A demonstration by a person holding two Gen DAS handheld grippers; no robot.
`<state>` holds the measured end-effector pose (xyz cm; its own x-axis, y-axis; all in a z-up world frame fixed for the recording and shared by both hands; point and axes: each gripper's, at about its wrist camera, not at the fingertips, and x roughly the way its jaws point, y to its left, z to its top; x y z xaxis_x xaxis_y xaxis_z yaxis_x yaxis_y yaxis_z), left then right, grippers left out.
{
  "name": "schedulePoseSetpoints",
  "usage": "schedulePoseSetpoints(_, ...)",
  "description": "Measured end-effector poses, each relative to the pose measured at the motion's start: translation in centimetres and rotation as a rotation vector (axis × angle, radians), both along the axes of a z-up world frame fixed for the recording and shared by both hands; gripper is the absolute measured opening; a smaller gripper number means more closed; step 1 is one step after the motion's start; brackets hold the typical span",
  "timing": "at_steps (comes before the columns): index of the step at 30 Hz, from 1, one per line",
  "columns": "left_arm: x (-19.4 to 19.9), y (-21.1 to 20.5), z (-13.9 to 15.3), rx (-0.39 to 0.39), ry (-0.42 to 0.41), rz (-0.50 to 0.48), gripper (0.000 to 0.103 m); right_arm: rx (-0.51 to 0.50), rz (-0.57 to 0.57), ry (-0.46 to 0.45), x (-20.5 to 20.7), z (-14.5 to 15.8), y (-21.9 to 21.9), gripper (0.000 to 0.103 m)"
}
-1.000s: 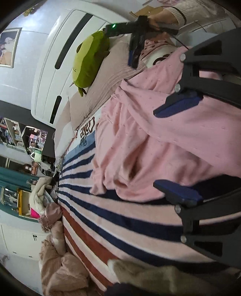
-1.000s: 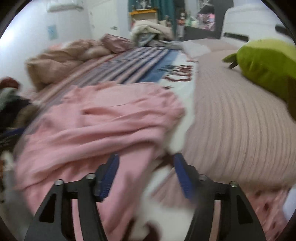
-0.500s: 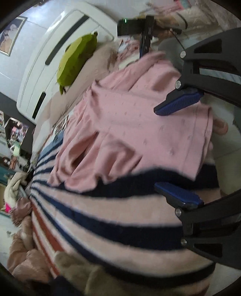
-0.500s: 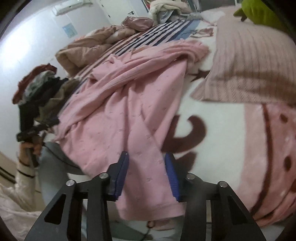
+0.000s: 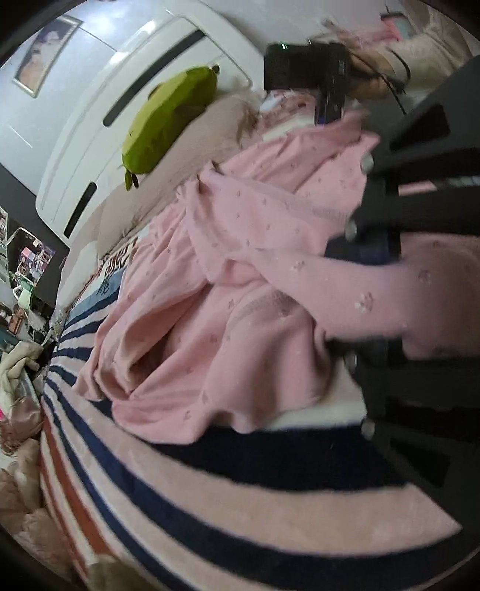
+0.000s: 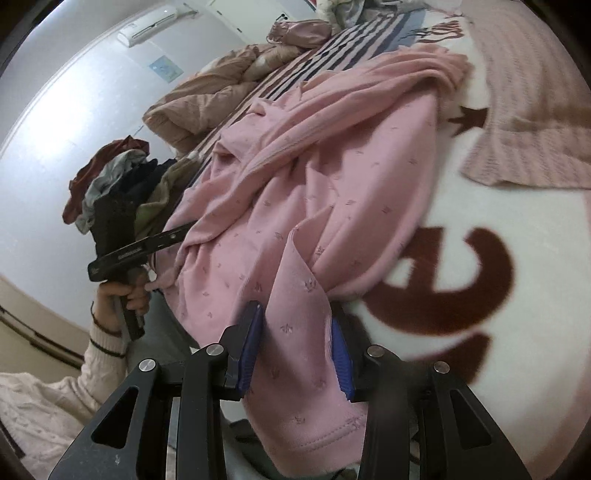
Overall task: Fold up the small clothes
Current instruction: 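Grasp the garment hem with the left gripper while the right gripper holds the other edge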
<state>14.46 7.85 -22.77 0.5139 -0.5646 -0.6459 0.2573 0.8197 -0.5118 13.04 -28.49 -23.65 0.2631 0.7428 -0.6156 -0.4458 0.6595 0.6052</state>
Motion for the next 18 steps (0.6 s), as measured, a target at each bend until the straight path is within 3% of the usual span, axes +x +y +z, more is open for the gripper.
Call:
schedulePoseSetpoints(1,-0.2,-0.1,0.1,0.004,-0.004,0.000,0.011,0.001,-0.005,0.003,0.0,-0.2,0.2,0.013)
schedulePoseSetpoints(2,-0.6,-0.2,0.3,0.019,-0.014,0.001,0.010,0.002,-0.011,0.002,0.1,-0.3,0.1,0.011)
schedulePoseSetpoints(4,-1.5,-0.4,1.1,0.040,-0.040,-0.009,0.009,0.024,-0.030,-0.006,-0.3,0.0,-0.3,0.009)
schedulePoseSetpoints(13,-6.1,1.7,5.3,-0.019,-0.145,-0.020,0.009,0.213,-0.060,-0.072,-3.1,3.3,-2.7,0.007)
schedulePoseSetpoints(18,-7.9,1.7,6.8,-0.026,-0.185,-0.041,0.009,0.242,-0.050,-0.102,-4.2,4.7,-2.3,0.007)
